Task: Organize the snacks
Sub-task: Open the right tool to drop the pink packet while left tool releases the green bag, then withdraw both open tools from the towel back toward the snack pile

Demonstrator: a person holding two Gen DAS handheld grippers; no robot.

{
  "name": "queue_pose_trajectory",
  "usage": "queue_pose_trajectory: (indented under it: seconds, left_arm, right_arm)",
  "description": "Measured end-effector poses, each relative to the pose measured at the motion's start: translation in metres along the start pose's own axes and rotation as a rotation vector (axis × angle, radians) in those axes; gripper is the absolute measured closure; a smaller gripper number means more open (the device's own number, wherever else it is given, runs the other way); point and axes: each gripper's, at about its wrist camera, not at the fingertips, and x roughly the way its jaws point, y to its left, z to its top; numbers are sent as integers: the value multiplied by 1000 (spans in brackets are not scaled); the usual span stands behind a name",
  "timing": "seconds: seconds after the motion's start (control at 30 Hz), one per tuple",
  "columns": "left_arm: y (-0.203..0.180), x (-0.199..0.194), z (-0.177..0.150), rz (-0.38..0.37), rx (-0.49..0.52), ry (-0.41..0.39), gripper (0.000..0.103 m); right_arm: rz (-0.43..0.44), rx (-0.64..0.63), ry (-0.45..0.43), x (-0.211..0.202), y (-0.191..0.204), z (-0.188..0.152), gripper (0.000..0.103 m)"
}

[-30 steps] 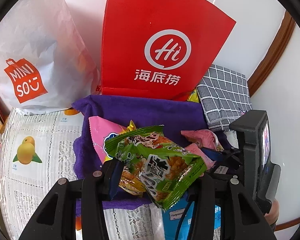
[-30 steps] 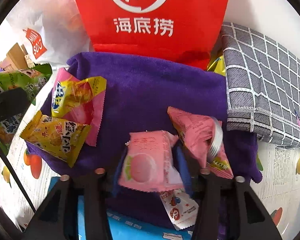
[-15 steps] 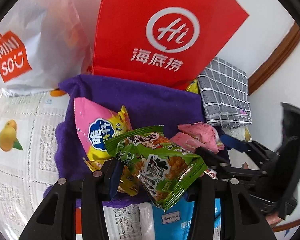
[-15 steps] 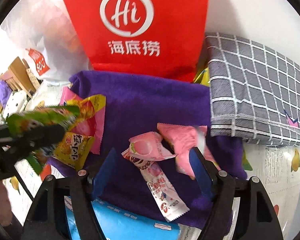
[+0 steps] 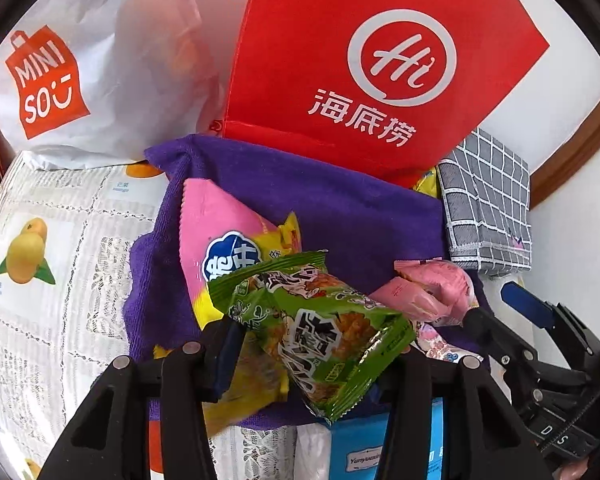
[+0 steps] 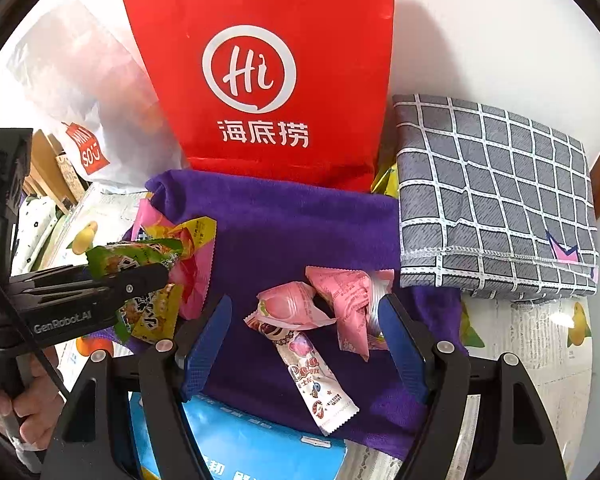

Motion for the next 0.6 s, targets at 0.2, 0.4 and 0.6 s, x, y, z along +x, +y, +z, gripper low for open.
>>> queue_pose_trajectory:
  seconds: [0.2,0.4,0.6]
  left_arm:
    - [3,-5,2,-14,-23,-7,45]
    - [-1,-24,2,-46,-24,-55,38]
    - [-4,-43,1,-54,-9,-91,37]
  right_arm:
    - [0,-7,-16,-6,3,0,28]
    - [-7,-16,-43,-19,8,0,28]
    - [-7,-17,-90,-42,14,-2,28]
